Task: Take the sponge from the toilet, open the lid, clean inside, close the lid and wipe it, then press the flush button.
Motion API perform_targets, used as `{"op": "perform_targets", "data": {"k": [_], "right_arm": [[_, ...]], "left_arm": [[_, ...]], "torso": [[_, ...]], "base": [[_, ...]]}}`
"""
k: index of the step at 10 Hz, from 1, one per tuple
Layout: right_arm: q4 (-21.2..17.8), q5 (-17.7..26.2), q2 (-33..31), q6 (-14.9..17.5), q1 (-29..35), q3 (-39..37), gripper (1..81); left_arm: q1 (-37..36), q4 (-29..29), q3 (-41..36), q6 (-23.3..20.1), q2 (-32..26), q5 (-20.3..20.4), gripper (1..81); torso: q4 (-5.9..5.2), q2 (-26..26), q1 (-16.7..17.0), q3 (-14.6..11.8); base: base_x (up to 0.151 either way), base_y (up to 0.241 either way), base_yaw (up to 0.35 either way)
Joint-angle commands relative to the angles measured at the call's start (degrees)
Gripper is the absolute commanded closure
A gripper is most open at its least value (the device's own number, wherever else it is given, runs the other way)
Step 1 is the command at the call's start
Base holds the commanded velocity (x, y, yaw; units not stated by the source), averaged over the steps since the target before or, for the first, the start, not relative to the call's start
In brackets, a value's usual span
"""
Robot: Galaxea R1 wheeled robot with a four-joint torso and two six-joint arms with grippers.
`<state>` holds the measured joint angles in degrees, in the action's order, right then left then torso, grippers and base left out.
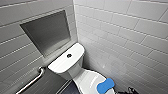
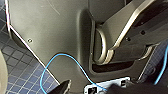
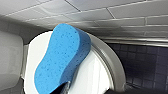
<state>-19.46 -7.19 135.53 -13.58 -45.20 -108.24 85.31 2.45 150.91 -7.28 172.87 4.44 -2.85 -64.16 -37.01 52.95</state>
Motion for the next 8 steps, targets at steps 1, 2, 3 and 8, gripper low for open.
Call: {"op": "perform_targets", "data": {"k": [1,2,3,8], "right_arm": [[-0.49,2.18,-2.44,-1.10,7.44,2.52,1.0],[-0.50,2.27,-2.44,-1.53,8.41,3.48,1.0],[-0.58,2.53,-2.09,-1.62,9.20,4.45,1.0],[-0.41,2.97,2.22,-2.24,10.52,4.36,1.0]], "left_arm": [[0.78,0.45,-0.17,-0.11,0.11,-4.44,1.0],[0.78,0.45,-0.17,-0.11,0.19,-4.44,1.0],[0.78,0.45,-0.17,-0.11,0.19,-4.44,1.0],[0.78,0.45,-0.17,-0.11,0.19,-4.44,1.0]], "torso": [[0.00,-5.64,-3.62,-0.02],[0.00,-7.08,-4.55,0.33],[0.00,-9.20,-5.85,0.81],[0.00,-8.52,-5.18,5.90]], "base": [[0.000,0.000,0.000],[0.000,0.000,0.000],[0.000,0.000,0.000],[0.000,0.000,0.000]]}}
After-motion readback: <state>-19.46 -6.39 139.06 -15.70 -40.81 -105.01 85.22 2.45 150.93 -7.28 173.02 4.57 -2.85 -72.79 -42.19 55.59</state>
